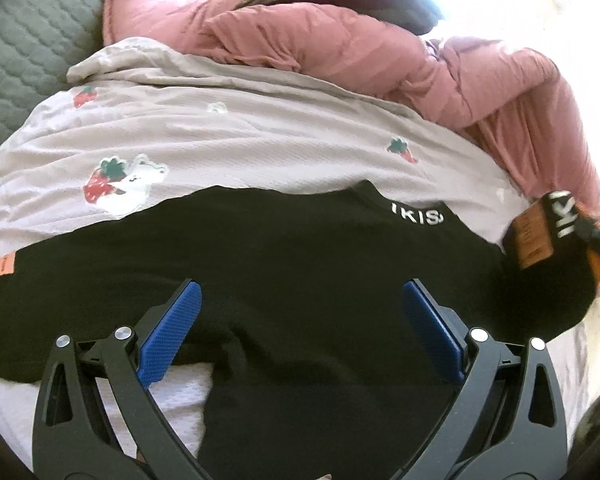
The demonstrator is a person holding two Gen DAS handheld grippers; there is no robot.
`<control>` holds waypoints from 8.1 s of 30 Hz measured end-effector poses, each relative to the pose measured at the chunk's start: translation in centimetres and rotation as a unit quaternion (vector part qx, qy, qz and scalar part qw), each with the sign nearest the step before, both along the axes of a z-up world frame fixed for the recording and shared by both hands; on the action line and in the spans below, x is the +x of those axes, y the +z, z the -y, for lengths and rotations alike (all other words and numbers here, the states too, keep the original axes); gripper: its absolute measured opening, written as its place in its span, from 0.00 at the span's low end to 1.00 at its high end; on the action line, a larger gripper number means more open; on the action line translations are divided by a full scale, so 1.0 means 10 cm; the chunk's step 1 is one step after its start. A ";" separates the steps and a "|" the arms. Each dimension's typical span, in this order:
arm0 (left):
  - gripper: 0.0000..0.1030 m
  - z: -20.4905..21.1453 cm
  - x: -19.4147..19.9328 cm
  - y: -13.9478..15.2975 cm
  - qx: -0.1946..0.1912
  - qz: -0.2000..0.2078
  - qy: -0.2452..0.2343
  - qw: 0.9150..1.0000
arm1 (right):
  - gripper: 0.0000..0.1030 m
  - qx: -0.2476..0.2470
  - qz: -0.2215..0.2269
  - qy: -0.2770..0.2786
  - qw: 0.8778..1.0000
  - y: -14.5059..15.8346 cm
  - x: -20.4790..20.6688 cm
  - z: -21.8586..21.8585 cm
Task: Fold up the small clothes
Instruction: 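Lift the cuff with the right gripper and fold the sleeve across the body, then grasp the folded orange cuff with the left gripper, straighten it, release, then move the left gripper to the other sleeve's orange cuff, then grasp the cuff with the left gripper and fold the sleeve across the body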
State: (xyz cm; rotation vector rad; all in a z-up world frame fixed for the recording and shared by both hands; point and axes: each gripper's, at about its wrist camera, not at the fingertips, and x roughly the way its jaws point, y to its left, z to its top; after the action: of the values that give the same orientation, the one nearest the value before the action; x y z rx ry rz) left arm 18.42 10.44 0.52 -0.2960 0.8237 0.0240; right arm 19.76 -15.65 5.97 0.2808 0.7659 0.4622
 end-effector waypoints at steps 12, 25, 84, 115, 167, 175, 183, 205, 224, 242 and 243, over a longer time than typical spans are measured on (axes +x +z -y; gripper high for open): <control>0.91 -0.34 -0.02 -0.10 -0.079 -0.005 0.012 0.997 | 0.36 0.011 -0.023 0.064 0.998 -0.17 0.13 -0.73; 0.63 -0.22 0.10 -0.38 -0.095 -0.036 -0.009 0.995 | 0.45 -0.065 0.008 -0.017 0.998 -0.30 0.13 -0.23; 0.78 0.04 -0.19 -0.12 0.087 -0.014 -0.036 0.995 | 0.84 -0.157 -0.035 -0.024 0.987 -0.85 -0.11 0.05; 0.91 -0.69 -0.81 0.10 0.098 0.013 0.074 0.992 | 0.95 -0.153 0.040 0.062 0.986 -0.45 -0.53 -0.82; 0.80 -2.22 -1.40 -0.25 0.025 -0.022 0.298 0.954 | 0.95 -0.186 0.103 0.235 0.949 -0.47 -0.86 -2.57; 0.61 -2.25 -1.28 -0.36 0.039 -0.044 0.295 0.954 | 0.95 -0.176 0.078 0.226 0.955 -0.65 -0.74 -2.54; 0.26 -2.24 -1.27 -0.33 0.049 -0.034 0.289 0.955 | 0.95 -0.158 0.059 0.201 0.965 -0.72 -0.66 -2.35; 0.06 -1.27 -1.39 0.36 0.018 0.135 0.128 0.982 | 0.95 -0.122 0.046 0.094 0.987 -0.57 -0.58 -1.19; 0.06 0.07 -0.91 0.50 0.031 0.124 -0.008 0.992 | 0.95 -0.079 0.038 0.030 0.996 -0.53 -0.58 -0.20; 0.14 0.72 -0.68 0.20 -0.007 0.075 -0.125 0.989 | 0.95 -0.086 0.017 -0.011 0.996 -0.67 -0.52 0.22; 0.14 0.73 -0.71 0.21 -0.006 0.075 -0.128 0.989 | 0.95 -0.086 0.015 -0.011 0.996 -0.67 -0.51 0.22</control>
State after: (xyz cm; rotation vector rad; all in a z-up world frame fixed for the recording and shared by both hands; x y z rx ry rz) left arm 11.35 3.13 2.62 -0.1981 0.7065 -0.2416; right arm 14.62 -17.86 -0.74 0.1212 0.7670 0.3771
